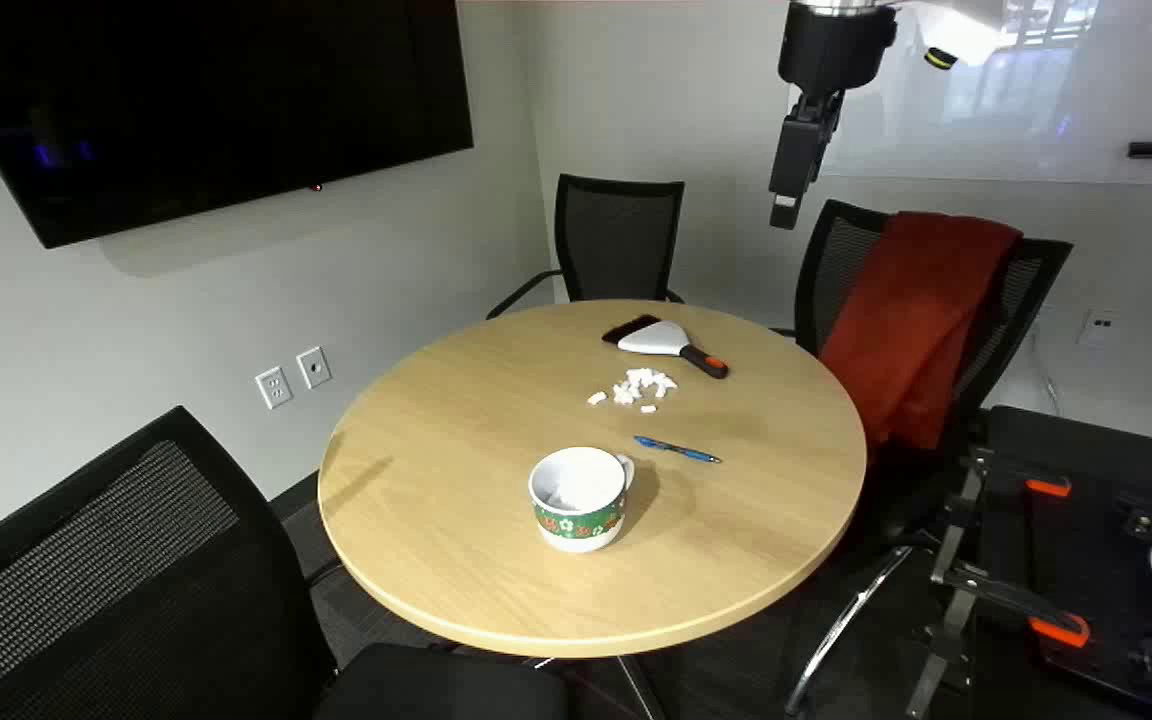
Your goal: Stir the content in the mug with the pen and leave it there
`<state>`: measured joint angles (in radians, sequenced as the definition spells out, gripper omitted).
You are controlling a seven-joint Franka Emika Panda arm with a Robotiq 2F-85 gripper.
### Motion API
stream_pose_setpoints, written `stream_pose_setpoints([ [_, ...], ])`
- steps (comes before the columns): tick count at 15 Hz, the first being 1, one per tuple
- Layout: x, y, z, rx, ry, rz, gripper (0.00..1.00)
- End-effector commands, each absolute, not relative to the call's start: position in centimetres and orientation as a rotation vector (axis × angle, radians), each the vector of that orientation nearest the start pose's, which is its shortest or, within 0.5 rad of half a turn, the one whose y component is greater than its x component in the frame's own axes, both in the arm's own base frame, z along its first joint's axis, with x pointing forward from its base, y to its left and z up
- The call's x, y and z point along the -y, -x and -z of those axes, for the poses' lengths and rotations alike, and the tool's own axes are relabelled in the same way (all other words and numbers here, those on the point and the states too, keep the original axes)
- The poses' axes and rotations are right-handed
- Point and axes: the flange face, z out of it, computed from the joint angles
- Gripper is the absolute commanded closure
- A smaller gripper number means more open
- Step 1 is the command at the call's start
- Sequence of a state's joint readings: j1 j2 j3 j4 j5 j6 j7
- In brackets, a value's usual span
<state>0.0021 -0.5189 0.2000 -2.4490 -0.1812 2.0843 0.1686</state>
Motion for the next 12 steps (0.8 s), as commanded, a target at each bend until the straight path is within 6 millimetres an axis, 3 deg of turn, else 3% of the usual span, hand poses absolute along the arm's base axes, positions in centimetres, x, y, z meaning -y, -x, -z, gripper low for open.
stream_pose_setpoints([
  [1, -7.9, -40.1, -49.6, 0.156, 3.358, 0.31, 0.0],
  [4, -7.2, -40.8, -49.9, 0.188, 3.339, 0.325, 0.0],
  [7, -5.2, -42.2, -49.3, 0.212, 3.313, 0.342, 0.0],
  [9, -3.3, -43.6, -47.6, 0.186, 3.284, 0.338, 0.0],
  [12, -1.3, -45.5, -43.6, 0.207, 3.236, 0.331, 0.0],
])
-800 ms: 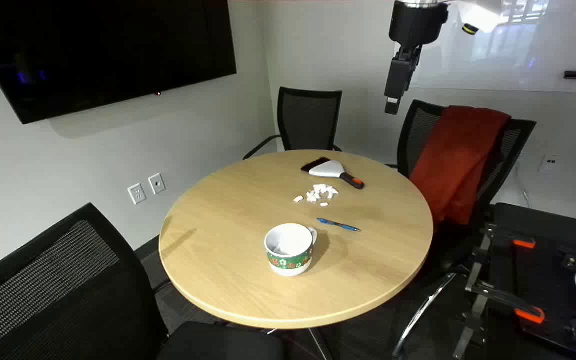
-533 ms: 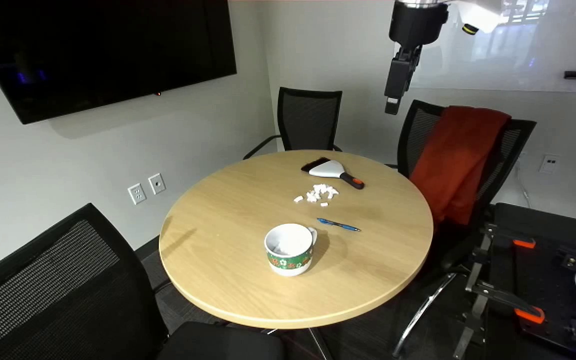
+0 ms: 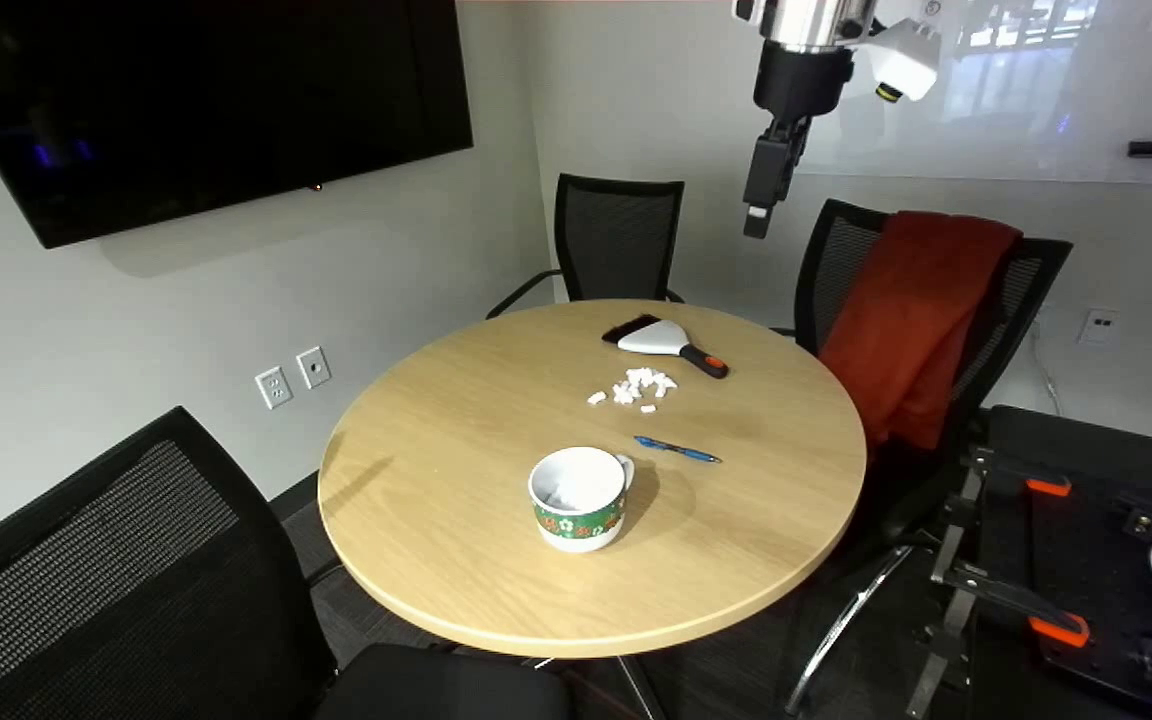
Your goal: Stir the content in the mug with the pen and leave it there
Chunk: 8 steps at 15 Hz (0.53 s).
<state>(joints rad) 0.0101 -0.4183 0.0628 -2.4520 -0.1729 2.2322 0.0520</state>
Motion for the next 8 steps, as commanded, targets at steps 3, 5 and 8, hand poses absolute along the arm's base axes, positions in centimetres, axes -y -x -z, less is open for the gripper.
stream_pose_setpoints([
  [3, 0.0, -47.4, -39.1, 0.185, 3.208, 0.31, 0.0],
  [5, 0.8, -48.3, -36.6, 0.068, 3.208, 0.275, 0.0],
  [8, 0.7, -47.8, -36.1, 0.118, 3.218, 0.245, 0.0],
])
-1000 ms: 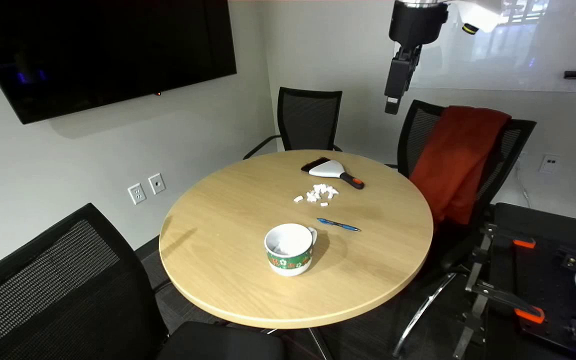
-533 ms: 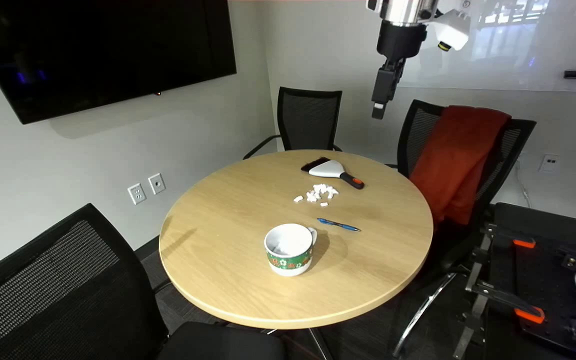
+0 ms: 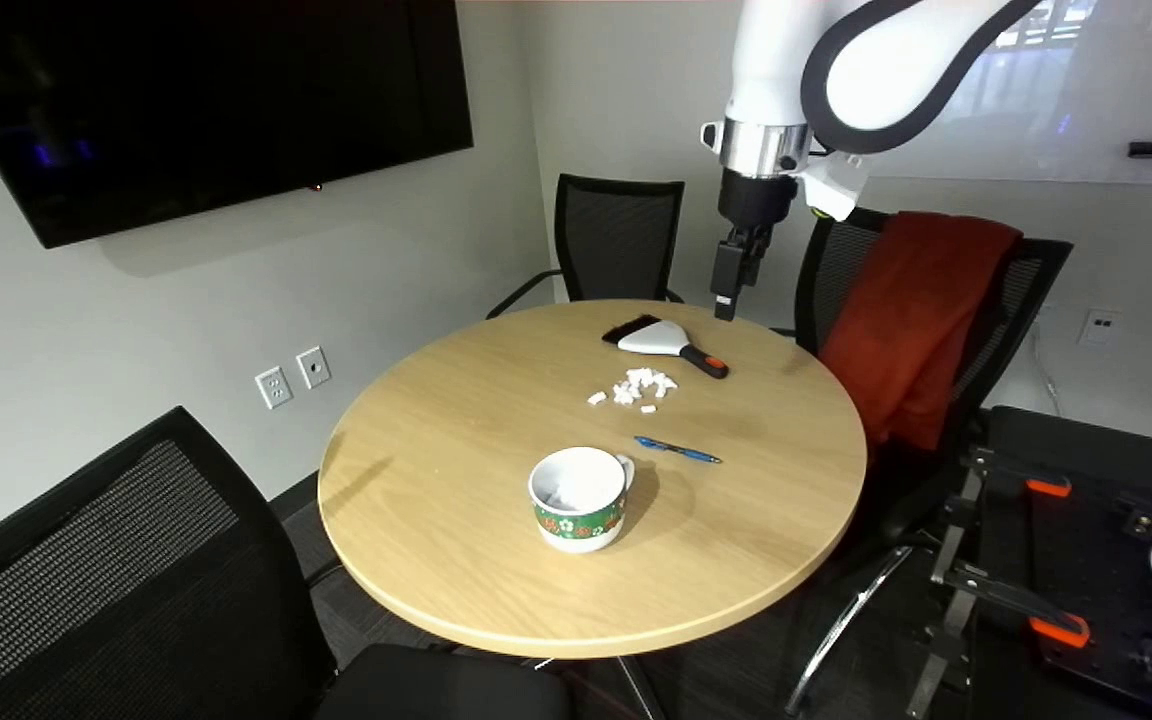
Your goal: Stir the content in the mug with the pen and leave it there
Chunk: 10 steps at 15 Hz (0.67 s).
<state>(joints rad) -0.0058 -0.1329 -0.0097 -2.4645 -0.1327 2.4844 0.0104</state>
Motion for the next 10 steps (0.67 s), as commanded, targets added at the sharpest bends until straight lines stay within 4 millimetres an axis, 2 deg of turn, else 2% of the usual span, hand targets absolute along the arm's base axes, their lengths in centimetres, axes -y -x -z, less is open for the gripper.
stream_pose_setpoints([
  [1, 0.7, -48.0, -35.8, 0.115, 3.218, 0.239, 0.0],
  [4, 0.7, -48.2, -36.1, 0.114, 3.217, 0.251, 0.0],
  [5, 0.8, -48.9, -35.7, 0.098, 3.202, 0.257, 0.0],
  [10, 3.2, -52.5, -30.9, 0.013, 3.154, 0.269, 0.0],
])
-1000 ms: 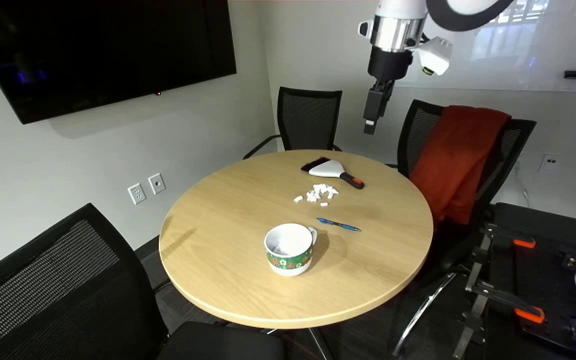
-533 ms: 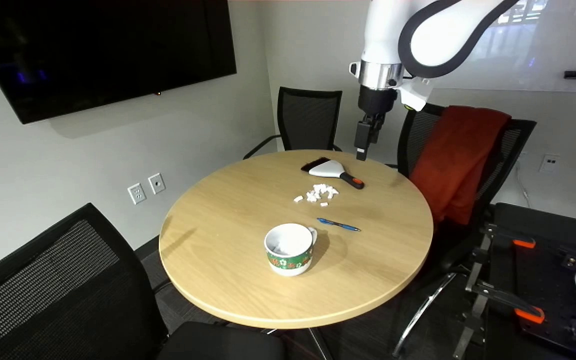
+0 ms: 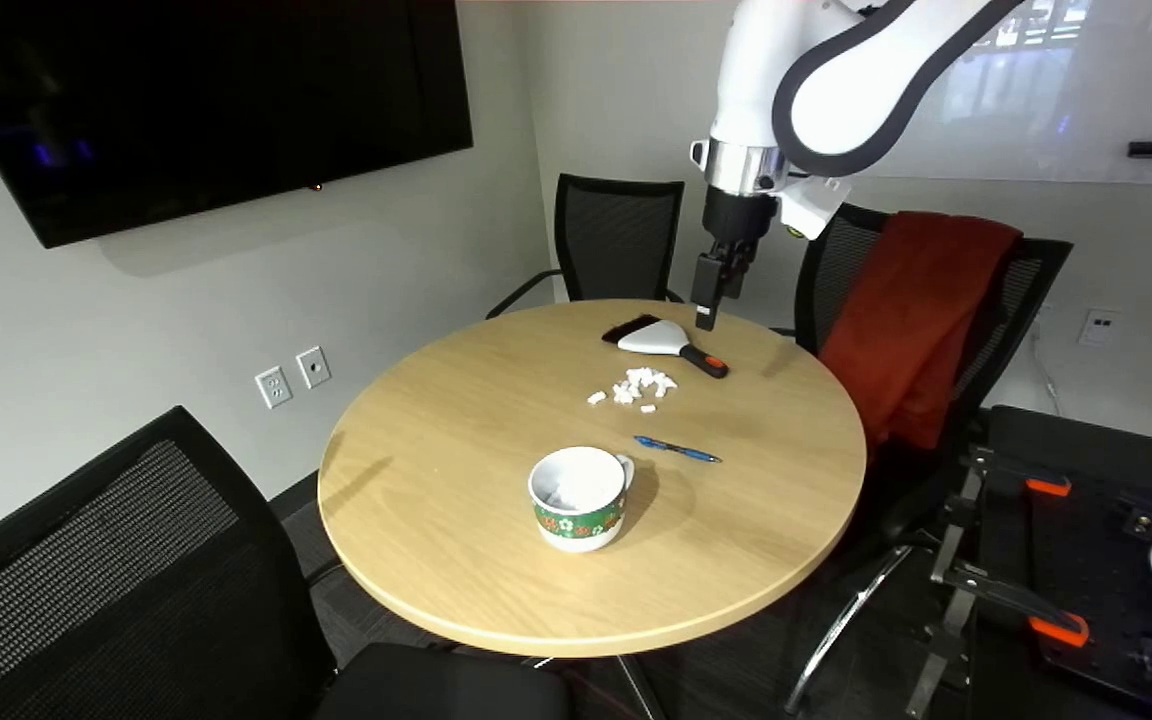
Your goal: Stir the content in the mug with the pen and leave it there
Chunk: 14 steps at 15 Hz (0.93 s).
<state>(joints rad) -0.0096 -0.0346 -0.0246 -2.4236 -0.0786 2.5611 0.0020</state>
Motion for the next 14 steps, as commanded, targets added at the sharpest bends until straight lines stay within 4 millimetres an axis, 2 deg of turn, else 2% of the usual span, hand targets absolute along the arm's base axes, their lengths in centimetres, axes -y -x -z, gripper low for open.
stream_pose_setpoints([
  [1, 3.4, -53.2, -29.6, 0.02, 3.138, 0.241, 0.0],
  [5, 3.5, -56.2, -24.4, 0.132, 3.119, 0.098, 0.0],
  [8, 2.9, -58.1, -20.6, 0.143, 3.159, 0.068, 0.0],
  [14, 1.2, -60.5, -15.2, 0.161, 3.198, 0.043, 0.0],
])
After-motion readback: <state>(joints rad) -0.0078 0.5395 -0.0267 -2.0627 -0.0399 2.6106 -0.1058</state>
